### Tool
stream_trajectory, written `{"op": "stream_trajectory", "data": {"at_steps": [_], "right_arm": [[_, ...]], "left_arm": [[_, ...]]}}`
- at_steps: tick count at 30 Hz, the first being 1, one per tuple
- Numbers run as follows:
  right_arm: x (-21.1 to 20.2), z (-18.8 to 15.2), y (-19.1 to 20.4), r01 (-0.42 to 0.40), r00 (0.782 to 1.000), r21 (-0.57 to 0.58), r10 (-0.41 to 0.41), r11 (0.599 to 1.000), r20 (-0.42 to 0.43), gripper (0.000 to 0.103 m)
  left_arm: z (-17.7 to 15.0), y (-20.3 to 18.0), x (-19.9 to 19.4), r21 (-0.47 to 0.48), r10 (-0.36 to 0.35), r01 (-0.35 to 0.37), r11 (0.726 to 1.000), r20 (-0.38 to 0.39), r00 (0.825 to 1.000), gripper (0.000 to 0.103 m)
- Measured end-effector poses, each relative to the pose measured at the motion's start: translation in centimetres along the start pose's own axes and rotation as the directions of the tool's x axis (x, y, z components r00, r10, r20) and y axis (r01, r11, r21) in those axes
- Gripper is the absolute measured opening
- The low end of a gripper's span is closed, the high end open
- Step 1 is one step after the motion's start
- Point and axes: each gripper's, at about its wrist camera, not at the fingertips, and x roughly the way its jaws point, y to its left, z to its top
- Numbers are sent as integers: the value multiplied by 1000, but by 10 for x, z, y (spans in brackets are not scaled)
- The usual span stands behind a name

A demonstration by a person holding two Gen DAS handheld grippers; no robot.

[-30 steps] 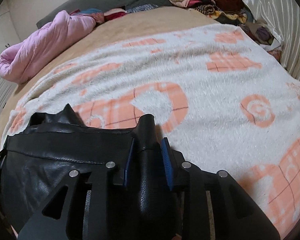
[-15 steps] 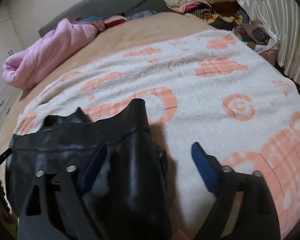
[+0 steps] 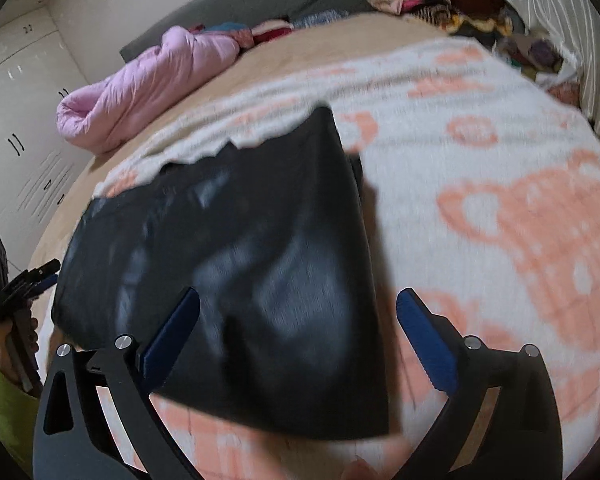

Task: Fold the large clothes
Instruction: 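Open both tools and release the folded jacket onto the blanket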

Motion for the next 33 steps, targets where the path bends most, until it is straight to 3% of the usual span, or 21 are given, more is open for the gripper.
{"op": "stream_trajectory", "data": {"at_steps": [3,4,6,7,10,12,18,21,23,25,26,28,30,33], "right_arm": [[8,-13,-7,-1,999,31,3,1000,-54,97],[8,-16,-9,-25,998,43,27,999,-58,84],[10,-20,-10,-99,992,70,104,993,-74,67],[11,-20,-10,-98,992,73,103,993,-76,64],[6,-19,-12,-101,991,59,105,993,-85,34],[1,-17,-16,-121,988,61,126,991,-89,32],[-10,-26,-17,-75,993,39,78,996,-91,35],[-13,-27,-12,-15,996,1,15,1000,-84,48],[-23,-28,-3,55,997,-38,-57,998,-54,62],[-34,-27,7,109,994,-75,-110,991,-2,78],[-42,-27,13,144,989,-88,-141,986,37,81],[-54,-28,25,157,985,-113,-147,981,94,87],[-64,-29,40,145,983,-143,-127,979,132,92],[-69,-30,63,97,988,-181,-72,979,137,96]], "left_arm": [[-18,3,5,-20,-16,15,1000,-47,999,91],[-21,3,6,-27,-19,17,999,-55,998,91],[-28,2,6,-47,-56,53,997,-65,996,73],[-31,-1,5,-53,-60,56,997,-65,996,65],[-35,-10,0,-37,-23,21,999,-67,998,52],[-40,-17,-6,-18,-3,2,1000,-65,998,50],[-62,-26,-26,14,8,-7,1000,-66,998,49],[-64,-26,-30,27,18,-17,999,-60,998,52],[-62,-24,-33,19,23,-22,1000,-61,998,55],[-61,-26,-36,33,36,-34,999,-57,998,56],[-61,-26,-37,41,40,-38,998,-58,998,57],[-63,-27,-42,46,46,-44,998,-48,998,60],[-64,-27,-50,46,52,-51,998,-28,998,77],[-62,-28,-61,52,52,-52,997,0,999,81]]}}
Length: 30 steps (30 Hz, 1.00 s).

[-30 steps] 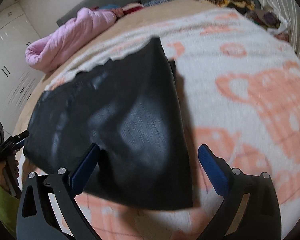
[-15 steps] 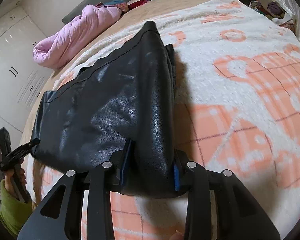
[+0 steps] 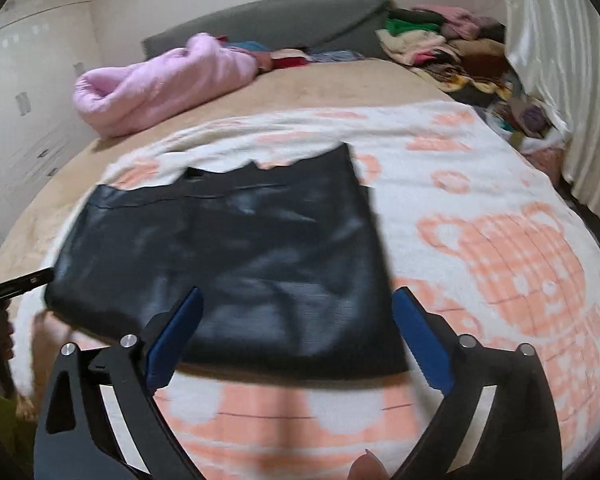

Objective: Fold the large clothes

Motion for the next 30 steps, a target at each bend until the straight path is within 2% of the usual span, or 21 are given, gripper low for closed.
{"op": "stream_trajectory", "data": {"at_steps": [5,9,14,16,18,21,23,26,30], "right_arm": [[-1,3,43,-79,997,-72,79,994,-10,97],[2,3,79,-144,989,-115,142,983,-30,97],[16,2,121,-180,983,-173,170,968,-71,94],[25,1,131,-181,982,-181,166,967,-95,63],[36,-1,140,-180,980,-172,161,969,-119,55],[47,-1,147,-177,979,-171,155,969,-134,35],[57,-1,151,-164,979,-175,139,971,-151,30],[71,-4,153,-144,977,-172,113,974,-179,30],[96,-15,150,-136,963,-165,91,977,-255,30]], "left_arm": [[0,2,-17,8,4,-4,1000,25,1000,93],[-1,6,-26,11,20,-20,1000,43,999,93],[-2,14,-30,0,34,-34,999,51,998,93],[-2,18,-29,-9,33,-33,999,49,998,93],[-2,22,-28,-16,33,-32,999,47,998,93],[0,28,-24,-25,33,-32,999,45,998,93],[1,31,-19,-33,27,-26,999,36,999,93],[5,32,-11,-35,19,-18,999,27,999,93],[16,30,7,-20,-1,1,1000,4,1000,93]]}}
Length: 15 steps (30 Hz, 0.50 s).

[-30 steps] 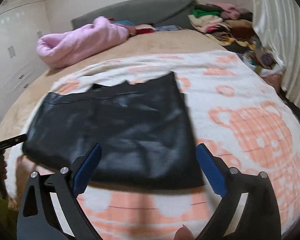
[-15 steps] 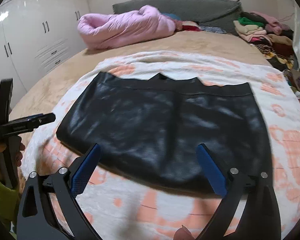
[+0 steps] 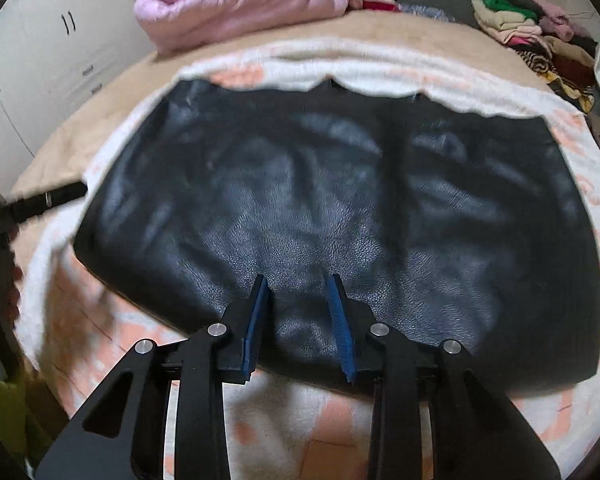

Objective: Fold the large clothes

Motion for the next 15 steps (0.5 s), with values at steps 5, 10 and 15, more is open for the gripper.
{"op": "stream_trajectory", "data": {"at_steps": [5,10,15], "right_arm": [[12,-8,-3,-6,1000,17,5,1000,14,30],[2,1,-12,-56,998,29,57,998,-11,30],[-22,59,-30,-39,992,33,35,999,123,30]], "left_arm": [[28,-2,44,16,-35,36,999,-90,995,93],[54,3,85,-21,-130,128,992,-169,977,93],[65,4,104,-48,-216,210,976,-194,957,71]]}}
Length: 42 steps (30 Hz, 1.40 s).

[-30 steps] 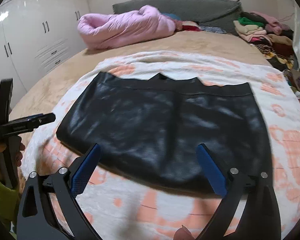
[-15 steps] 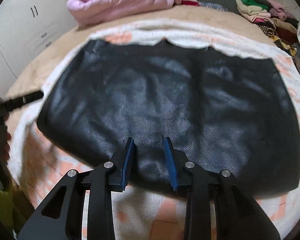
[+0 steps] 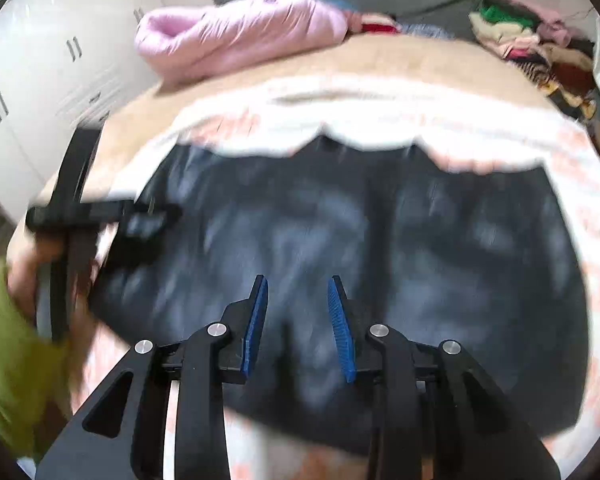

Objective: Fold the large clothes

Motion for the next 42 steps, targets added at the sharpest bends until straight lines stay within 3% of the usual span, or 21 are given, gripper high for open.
{"op": "stream_trajectory", "data": {"at_steps": [3,6,9,13,16,19,23,26,29,31,33,34,36,38,42], "right_arm": [[27,32,-13,39,999,13,-39,999,-23,18],[71,47,-26,54,993,51,-48,997,-110,18],[106,38,-33,57,983,74,-43,996,-181,18],[90,33,-30,35,991,39,-30,999,-127,20],[41,21,-26,-37,999,27,37,999,-16,20],[6,4,-16,-59,998,-8,59,998,24,21],[-15,-35,-4,-69,998,-1,69,998,8,22],[7,-60,-1,-43,996,0,42,999,-79,22],[14,-67,-4,-48,996,21,49,999,-77,22],[-6,-62,6,-66,998,-16,66,998,-3,32],[-28,-61,29,-111,990,-101,119,989,70,53],[-35,-61,43,-132,986,-136,145,982,88,70],[-41,-68,79,-150,976,-226,180,963,120,85],[-32,-78,118,-75,978,-351,138,933,158,90],[-3,-98,168,47,981,-511,55,858,184,91]], "left_arm": [[1,4,-6,-37,-45,46,998,25,999,47],[-2,-6,-17,-15,-42,42,999,50,998,32],[1,-16,-31,12,-57,56,998,72,996,23],[6,-30,-40,49,-38,34,998,78,996,22],[10,-34,-42,57,-34,29,998,72,997,22],[11,-35,-42,59,-29,25,998,63,998,22],[13,-40,-43,73,-9,4,997,64,998,22],[15,-43,-44,83,5,-11,997,67,998,22],[15,-48,-44,96,23,-28,995,58,998,22],[17,-50,-44,98,30,-35,995,55,998,22],[21,-52,-45,105,28,-33,994,48,998,22],[22,-54,-45,115,31,-36,993,46,998,22],[24,-58,-45,131,41,-46,990,43,998,22],[25,-62,-46,145,49,-54,988,43,998,22],[27,-65,-48,160,44,-51,986,45,998,22]]}}
